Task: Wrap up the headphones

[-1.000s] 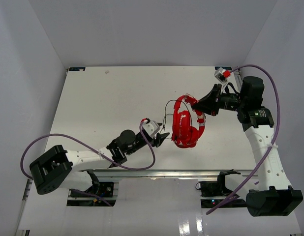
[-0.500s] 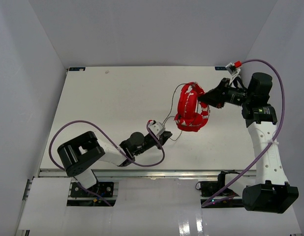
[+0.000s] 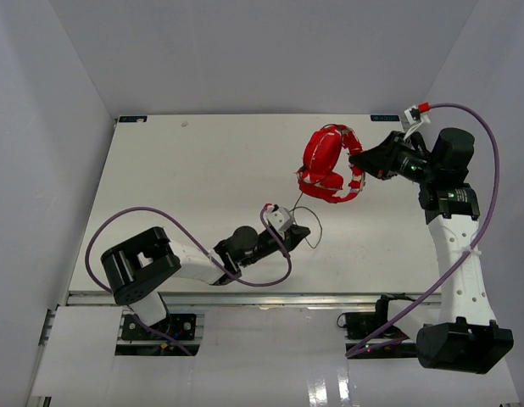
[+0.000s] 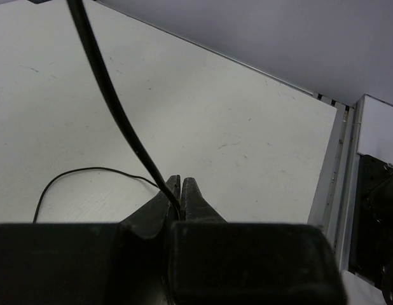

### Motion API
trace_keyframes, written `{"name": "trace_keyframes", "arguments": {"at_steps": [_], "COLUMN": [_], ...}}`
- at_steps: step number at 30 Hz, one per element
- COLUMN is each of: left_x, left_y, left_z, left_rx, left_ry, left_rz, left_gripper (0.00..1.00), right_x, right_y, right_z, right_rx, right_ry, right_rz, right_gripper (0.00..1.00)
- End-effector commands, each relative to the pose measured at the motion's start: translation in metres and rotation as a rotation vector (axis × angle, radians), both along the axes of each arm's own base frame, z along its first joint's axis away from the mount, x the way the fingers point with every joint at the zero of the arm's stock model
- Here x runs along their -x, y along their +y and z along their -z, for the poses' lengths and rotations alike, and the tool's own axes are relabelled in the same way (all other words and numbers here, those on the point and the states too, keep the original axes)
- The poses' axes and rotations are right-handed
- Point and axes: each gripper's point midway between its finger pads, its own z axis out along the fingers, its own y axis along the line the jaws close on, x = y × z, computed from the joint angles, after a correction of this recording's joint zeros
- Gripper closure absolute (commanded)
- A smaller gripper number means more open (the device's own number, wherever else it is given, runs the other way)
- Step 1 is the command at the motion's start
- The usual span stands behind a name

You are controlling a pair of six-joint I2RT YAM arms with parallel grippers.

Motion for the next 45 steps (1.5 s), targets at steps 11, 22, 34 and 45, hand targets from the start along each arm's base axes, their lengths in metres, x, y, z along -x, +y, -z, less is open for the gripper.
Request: {"name": "trace_keyframes", "arguments": {"at_steps": [11,22,34,45], "left_x": [0.028,0.041,0.034,0.003], "left_y": [-0.017,-0.023,-0.002,0.041], "left_z": [-0.038,-0.058,-0.056,-0.074], "left_rx": [-0.059,-0.259,-0.568,-0.834], "left_ry": [0.033,0.058,-0.012,-0.161], "left_rz": [-0.001,0.040,0.042,-0.063], "left_gripper": [1.00,1.00,1.00,1.00], "right_x": [-0.030,-0.038,-0.034,-0.024], "right_y": [-0.074,-0.111,-0.093,-0.067], "right_z": [-0.011,0.027,0.064,0.086], "right_rx": [0.043,0.225,0.528,0.883], "right_ry": [-0.042,-0.091,-0.174,-0.397], "right_rz": [0.565,0.733,0.690,0.372], "right_gripper": [0.92,0.92,0.92,0.92]}}
